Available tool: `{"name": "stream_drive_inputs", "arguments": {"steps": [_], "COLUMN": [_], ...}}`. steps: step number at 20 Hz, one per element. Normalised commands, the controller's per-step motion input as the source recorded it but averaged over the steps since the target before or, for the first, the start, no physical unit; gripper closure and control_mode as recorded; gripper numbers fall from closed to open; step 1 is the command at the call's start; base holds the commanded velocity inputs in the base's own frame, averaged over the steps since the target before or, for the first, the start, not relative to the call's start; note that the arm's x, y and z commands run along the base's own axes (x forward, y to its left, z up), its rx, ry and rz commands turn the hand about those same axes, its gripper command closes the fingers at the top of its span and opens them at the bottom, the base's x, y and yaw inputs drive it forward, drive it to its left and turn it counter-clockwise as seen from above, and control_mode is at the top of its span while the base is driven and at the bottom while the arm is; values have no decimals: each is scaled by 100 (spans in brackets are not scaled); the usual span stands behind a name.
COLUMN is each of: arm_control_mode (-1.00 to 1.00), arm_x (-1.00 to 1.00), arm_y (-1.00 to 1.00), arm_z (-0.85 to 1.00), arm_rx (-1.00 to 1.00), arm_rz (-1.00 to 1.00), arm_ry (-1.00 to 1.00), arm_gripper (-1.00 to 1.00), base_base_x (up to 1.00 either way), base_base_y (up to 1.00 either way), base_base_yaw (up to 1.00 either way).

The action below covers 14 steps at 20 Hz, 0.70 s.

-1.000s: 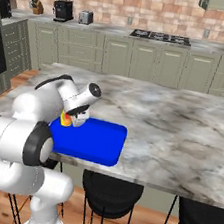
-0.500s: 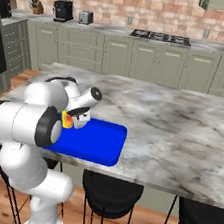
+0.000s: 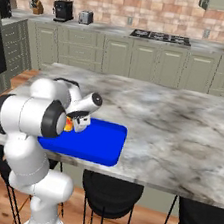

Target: There is a tray on the dining counter. Grab the cup, mug, and pitcher and place them on the tray. The pitcher may be placed next to the tray if it cannot fit the tray.

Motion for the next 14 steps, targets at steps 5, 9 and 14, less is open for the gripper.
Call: {"name": "stream_drive_inputs", "arguments": {"steps": [5,9,14], "arm_control_mode": [-100,-100,-100], "arm_x": [5,0,0], "arm_y": [0,0,0], "arm_z": [-30,-21,-2], "arm_rx": [0,0,0], "arm_rz": [0,0,0], "arm_ry": [0,0,0], "arm_gripper": [100,100,100], "base_base_x": [0,0,0], "base_base_y": [0,0,0], "base_base_yaw": [0,0,0]}}
